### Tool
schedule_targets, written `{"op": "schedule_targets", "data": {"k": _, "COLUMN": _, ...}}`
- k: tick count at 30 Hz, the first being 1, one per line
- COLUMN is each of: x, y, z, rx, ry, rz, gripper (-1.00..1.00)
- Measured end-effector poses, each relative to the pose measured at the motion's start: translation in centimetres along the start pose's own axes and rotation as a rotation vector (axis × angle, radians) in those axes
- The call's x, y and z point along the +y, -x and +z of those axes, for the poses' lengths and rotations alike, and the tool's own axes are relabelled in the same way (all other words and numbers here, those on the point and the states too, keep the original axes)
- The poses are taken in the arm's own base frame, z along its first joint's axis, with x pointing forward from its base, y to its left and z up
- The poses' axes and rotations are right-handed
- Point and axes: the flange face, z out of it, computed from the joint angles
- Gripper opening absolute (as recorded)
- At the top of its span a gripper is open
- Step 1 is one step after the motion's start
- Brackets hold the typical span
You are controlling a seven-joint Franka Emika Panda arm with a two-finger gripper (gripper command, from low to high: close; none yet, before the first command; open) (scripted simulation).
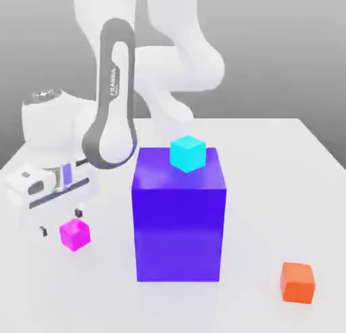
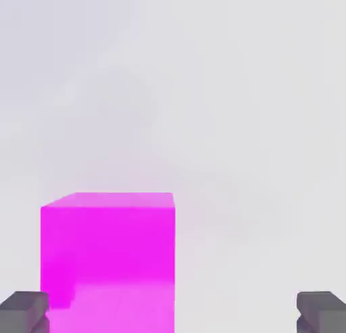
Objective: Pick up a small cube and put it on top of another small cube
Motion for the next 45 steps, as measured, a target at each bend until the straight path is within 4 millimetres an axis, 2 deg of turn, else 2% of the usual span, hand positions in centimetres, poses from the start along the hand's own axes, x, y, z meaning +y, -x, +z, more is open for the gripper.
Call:
{"op": "schedule_targets", "data": {"k": 6, "x": -1.2, "y": 0.3, "z": 2.2, "rx": 0.003, "ry": -0.017, "rz": -0.027, "gripper": 0.0}}
{"op": "schedule_targets", "data": {"k": 7, "x": -1.1, "y": 0.5, "z": 2.4, "rx": 0.007, "ry": -0.018, "rz": -0.012, "gripper": -1.0}}
{"op": "schedule_targets", "data": {"k": 15, "x": -1.1, "y": 0.6, "z": 2.3, "rx": 0.003, "ry": -0.019, "rz": 0.014, "gripper": -1.0}}
{"op": "schedule_targets", "data": {"k": 28, "x": 0.5, "y": -0.2, "z": -2.1, "rx": 0.001, "ry": 0.006, "rz": 0.001, "gripper": -1.0}}
{"op": "schedule_targets", "data": {"k": 36, "x": 0.2, "y": 0.0, "z": -3.6, "rx": -0.001, "ry": -0.001, "rz": 0.007, "gripper": -1.0}}
{"op": "schedule_targets", "data": {"k": 44, "x": -1.2, "y": 0.6, "z": -3.9, "rx": -0.006, "ry": -0.023, "rz": 0.008, "gripper": -1.0}}
{"op": "schedule_targets", "data": {"k": 45, "x": -0.7, "y": 0.0, "z": -4.2, "rx": -0.01, "ry": -0.013, "rz": 0.022, "gripper": -1.0}}
